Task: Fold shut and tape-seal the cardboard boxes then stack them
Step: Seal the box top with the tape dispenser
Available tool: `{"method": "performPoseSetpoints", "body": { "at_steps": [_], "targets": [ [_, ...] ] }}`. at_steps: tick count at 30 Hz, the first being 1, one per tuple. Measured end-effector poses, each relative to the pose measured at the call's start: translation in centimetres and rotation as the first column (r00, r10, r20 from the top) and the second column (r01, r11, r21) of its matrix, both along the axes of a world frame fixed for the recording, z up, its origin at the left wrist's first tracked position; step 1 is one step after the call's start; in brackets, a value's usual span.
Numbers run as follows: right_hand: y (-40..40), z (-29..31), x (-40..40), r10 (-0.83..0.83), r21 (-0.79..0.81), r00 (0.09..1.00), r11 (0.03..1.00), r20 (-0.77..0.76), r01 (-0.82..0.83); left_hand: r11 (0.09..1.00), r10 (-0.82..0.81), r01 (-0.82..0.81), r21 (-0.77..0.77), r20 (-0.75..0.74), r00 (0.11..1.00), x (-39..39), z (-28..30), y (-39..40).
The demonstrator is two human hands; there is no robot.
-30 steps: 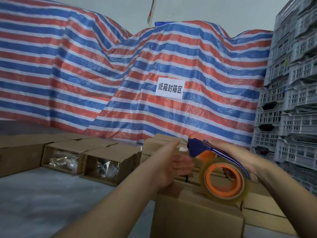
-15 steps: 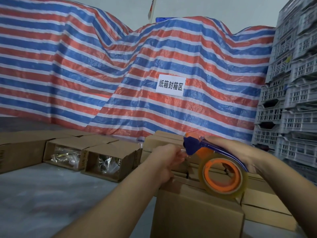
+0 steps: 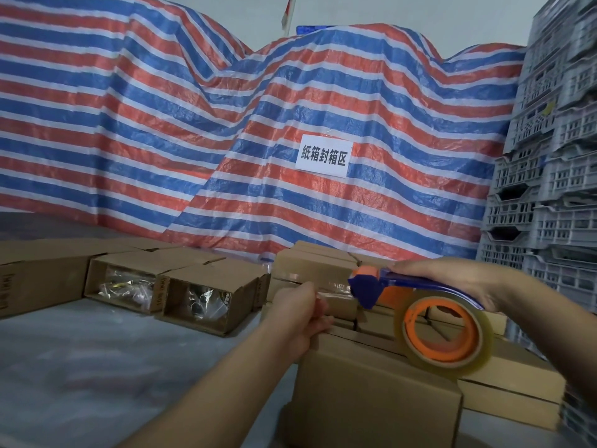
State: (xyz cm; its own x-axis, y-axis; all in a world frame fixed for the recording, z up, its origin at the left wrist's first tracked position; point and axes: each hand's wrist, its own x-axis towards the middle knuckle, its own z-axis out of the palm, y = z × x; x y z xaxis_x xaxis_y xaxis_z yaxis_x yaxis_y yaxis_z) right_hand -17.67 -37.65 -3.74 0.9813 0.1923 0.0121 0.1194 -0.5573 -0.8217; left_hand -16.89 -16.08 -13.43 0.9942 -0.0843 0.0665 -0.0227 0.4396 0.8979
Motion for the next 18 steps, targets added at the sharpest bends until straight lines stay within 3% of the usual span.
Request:
{"method": "performPoseSetpoints", "body": {
  "at_steps": [3, 5, 7, 11, 18],
  "targets": [
    [0.9, 0.7, 0.4, 0.043, -0.180, 0.994, 0.982, -0.105, -0.062, 0.999, -0.002, 0.002, -0.037, 0.006, 1.000, 0.3, -0.9, 0.8],
    [2.4, 1.4, 0.2, 0.037, -0.306, 0.984, 0.948, -0.172, -0.089, 0.986, 0.094, -0.101, 0.131, 0.055, 0.994, 0.5, -1.9, 1.5],
    [3.2, 1.7, 0.7, 0.020, -0.335, 0.978, 0.938, -0.207, -0.090, 0.955, 0.151, -0.177, 0.238, 0.125, 0.981, 0.7, -3.1, 2.1],
    [4.5, 1.8, 1.2, 0.002, -0.477, 0.975, 0.872, -0.222, -0.110, 0.971, 0.097, -0.113, 0.212, 0.082, 0.992, 0.7, -4.4, 3.0],
    [5.6, 1.9, 1.9, -0.058, -0.512, 0.953, 0.852, -0.299, -0.109, 0.991, 0.021, -0.024, 0.135, 0.027, 0.999, 1.2, -4.6, 3.2]
  ]
}}
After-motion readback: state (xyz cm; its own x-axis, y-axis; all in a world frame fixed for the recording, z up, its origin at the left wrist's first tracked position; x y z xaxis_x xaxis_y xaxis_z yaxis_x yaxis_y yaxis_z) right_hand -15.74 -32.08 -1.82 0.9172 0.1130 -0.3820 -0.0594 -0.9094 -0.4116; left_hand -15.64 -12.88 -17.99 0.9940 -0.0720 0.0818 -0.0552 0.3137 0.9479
